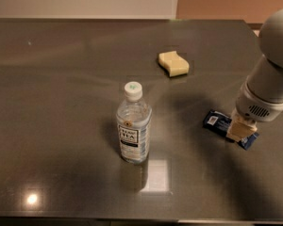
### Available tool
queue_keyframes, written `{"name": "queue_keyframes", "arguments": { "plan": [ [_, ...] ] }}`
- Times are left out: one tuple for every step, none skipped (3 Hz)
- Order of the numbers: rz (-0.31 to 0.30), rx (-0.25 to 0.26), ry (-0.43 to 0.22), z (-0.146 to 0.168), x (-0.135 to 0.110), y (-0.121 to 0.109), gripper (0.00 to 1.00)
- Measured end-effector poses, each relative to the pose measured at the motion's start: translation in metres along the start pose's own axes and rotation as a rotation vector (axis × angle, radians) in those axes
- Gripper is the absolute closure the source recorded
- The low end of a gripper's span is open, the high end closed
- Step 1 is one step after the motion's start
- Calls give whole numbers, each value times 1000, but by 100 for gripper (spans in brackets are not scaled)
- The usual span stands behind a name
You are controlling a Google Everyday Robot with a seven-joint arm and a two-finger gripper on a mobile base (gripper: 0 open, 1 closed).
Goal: Move rxbar blueberry near blue plastic bottle
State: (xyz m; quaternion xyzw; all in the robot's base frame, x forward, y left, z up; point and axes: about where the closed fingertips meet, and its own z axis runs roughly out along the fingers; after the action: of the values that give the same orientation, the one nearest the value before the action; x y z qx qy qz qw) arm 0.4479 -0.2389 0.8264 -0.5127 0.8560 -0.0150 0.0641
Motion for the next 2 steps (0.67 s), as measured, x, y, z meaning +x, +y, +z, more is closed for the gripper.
{"name": "queue_keyframes", "arguments": {
  "plan": [
    [-52,6,-18,-11,-18,8,100],
    [-152,-12,-43,-19,-44,31,100]
  ]
}}
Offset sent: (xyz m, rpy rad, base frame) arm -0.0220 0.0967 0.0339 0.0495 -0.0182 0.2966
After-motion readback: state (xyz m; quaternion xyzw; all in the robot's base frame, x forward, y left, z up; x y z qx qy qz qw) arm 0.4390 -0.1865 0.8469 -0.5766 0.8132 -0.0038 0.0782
